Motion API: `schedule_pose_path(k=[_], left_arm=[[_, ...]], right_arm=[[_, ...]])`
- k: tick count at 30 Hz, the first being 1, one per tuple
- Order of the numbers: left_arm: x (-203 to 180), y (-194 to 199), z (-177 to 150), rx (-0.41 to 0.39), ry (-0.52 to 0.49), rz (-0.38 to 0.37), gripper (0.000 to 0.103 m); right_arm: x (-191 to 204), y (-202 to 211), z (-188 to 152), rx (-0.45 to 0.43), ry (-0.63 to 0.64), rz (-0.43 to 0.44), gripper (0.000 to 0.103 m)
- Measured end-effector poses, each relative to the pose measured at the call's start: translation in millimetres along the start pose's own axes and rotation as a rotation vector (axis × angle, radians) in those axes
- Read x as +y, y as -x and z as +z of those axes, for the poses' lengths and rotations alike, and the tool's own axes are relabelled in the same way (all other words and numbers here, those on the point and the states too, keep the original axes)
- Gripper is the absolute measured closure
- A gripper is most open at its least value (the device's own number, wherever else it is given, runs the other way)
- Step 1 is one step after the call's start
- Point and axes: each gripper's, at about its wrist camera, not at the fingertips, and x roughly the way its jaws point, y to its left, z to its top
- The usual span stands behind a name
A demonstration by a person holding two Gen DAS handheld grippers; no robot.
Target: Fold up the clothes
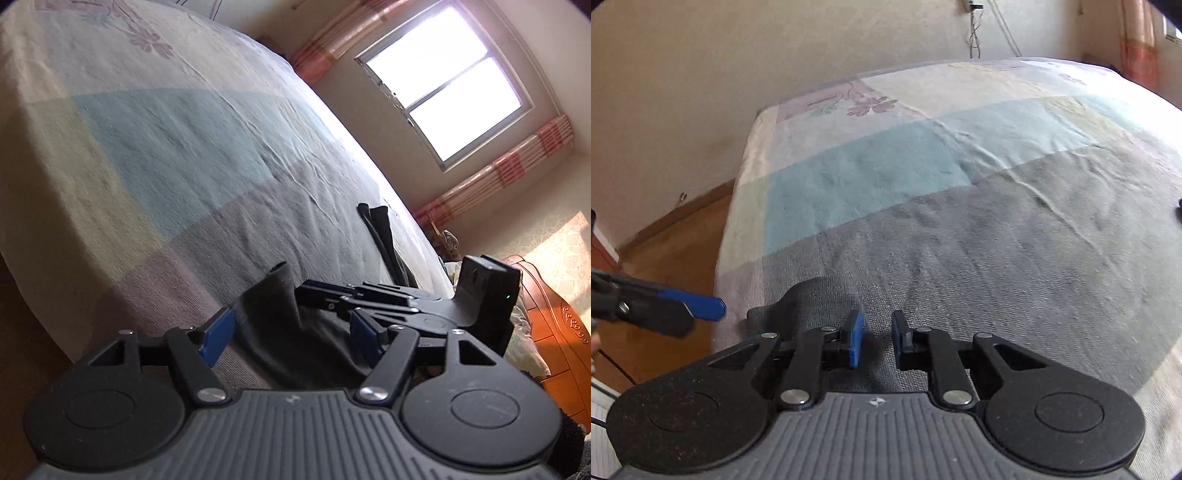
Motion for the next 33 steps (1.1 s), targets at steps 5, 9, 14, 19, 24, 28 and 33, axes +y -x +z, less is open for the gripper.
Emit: schedule_pose_path(k=[5, 9, 14, 19, 24, 28, 33], left_arm=[[5, 6, 6, -0.029, -0.001, 0.015, 0.033], [7, 3, 8, -0.04, 0.011, 0.013, 0.033], [5, 6, 4, -0.034, 0.001, -0.003, 0.033], [6, 8, 3, -0.026, 0.002, -0.004, 0.033], [0, -1, 3, -0.009, -0.02, -0.027, 0.033], [-14, -21, 6, 0.022, -0.068, -0.06, 0.032], [-12, -37, 8, -0.005, -0.018, 0.068, 0.035]], right_arm=[[25, -2, -7, -0.005, 0.105, -0.032, 0.07], [36, -3, -2, 0.033, 0.152, -0.049, 0.095], [23, -1, 20, -0.037, 0.138, -0.166, 0.097], [8, 6, 28, -0.029, 0.067, -0.149, 0.092], [11, 55, 6, -0.019, 0.056, -0.158, 0.091], [5, 83, -39, 0.041, 0.023, -0.253, 0.09], [-9, 130, -83, 0.008, -0.143, -0.342, 0.082]])
